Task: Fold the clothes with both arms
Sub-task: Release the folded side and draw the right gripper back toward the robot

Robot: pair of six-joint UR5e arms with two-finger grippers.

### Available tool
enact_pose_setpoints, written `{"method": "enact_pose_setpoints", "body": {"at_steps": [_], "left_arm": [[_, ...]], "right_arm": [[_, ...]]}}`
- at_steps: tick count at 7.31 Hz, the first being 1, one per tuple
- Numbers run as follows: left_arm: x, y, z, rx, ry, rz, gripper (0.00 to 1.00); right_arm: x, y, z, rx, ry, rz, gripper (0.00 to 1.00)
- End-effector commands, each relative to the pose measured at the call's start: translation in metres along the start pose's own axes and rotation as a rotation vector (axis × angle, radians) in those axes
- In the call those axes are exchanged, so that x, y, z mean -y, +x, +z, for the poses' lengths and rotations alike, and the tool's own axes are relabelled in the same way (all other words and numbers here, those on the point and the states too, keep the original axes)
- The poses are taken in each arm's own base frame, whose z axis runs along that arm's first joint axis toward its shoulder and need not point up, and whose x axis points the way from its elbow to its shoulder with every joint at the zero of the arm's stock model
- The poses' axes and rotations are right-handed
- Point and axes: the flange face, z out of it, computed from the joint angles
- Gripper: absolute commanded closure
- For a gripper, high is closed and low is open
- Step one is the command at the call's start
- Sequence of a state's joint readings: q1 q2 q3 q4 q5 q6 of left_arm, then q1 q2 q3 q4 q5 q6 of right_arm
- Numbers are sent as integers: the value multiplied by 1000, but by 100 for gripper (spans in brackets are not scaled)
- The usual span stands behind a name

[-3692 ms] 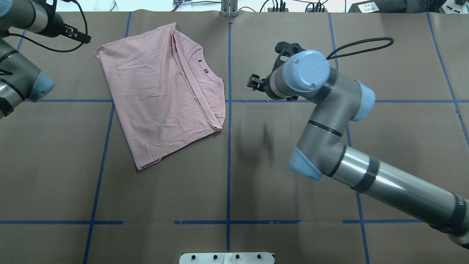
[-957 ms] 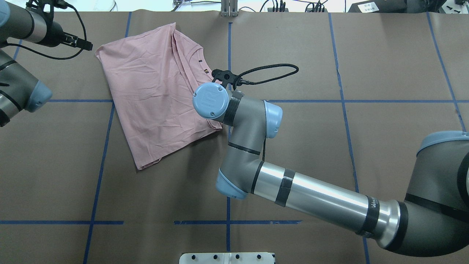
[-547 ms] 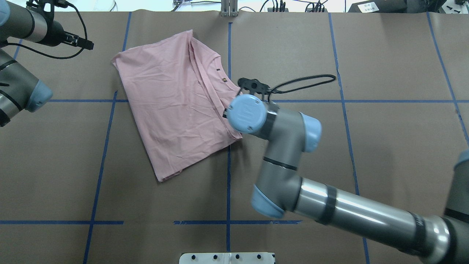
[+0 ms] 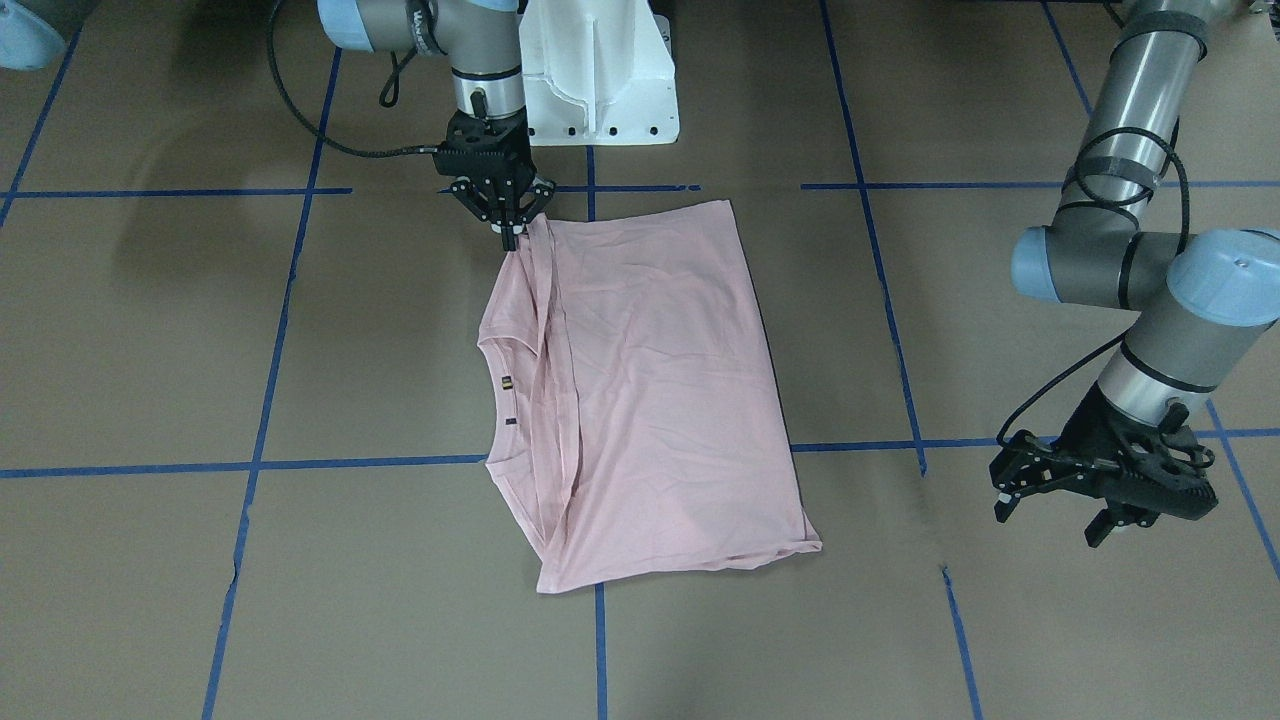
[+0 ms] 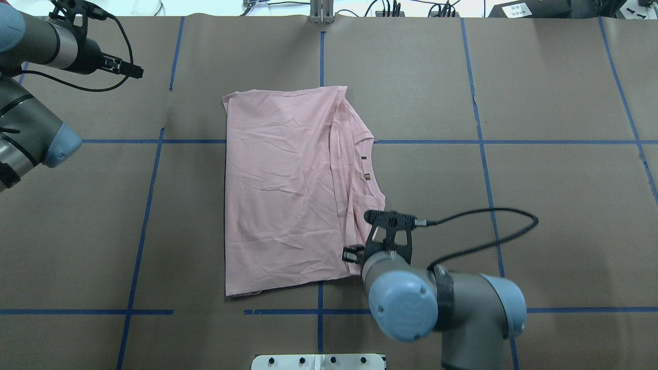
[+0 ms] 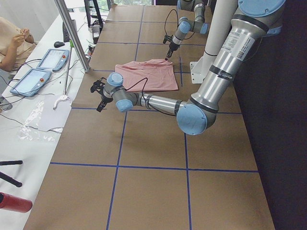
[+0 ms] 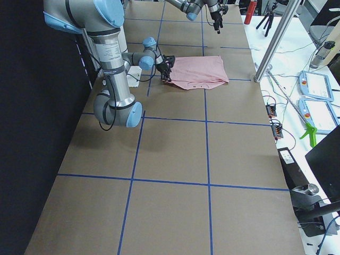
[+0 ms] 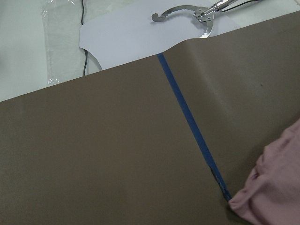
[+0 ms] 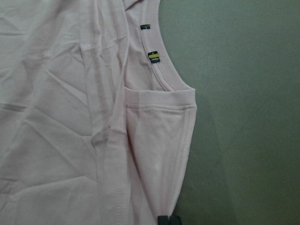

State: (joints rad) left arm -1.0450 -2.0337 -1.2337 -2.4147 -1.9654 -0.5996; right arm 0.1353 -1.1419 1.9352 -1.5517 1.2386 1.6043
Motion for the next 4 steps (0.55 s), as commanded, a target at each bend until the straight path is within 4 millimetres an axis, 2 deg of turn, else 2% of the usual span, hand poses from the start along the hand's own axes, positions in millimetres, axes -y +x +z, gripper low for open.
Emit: {"method": "enact_pose_setpoints", "body": {"at_steps": [1,2,3,4], "left_arm": [[-1,12,-1,-16,1,7,0],[3,26,-12,-38,15,21,0],[-14,45,-17,-67,9,38,0],[-30,65,-27,-99,10,-13,0]], "right_arm": [[-27,6,-6,3,34,-27,1],[-21,7,-15,20,29,-18,0],[-18,26,-21,22,27,-17,0],[-15,35,-29,34,26,-10,0]]}}
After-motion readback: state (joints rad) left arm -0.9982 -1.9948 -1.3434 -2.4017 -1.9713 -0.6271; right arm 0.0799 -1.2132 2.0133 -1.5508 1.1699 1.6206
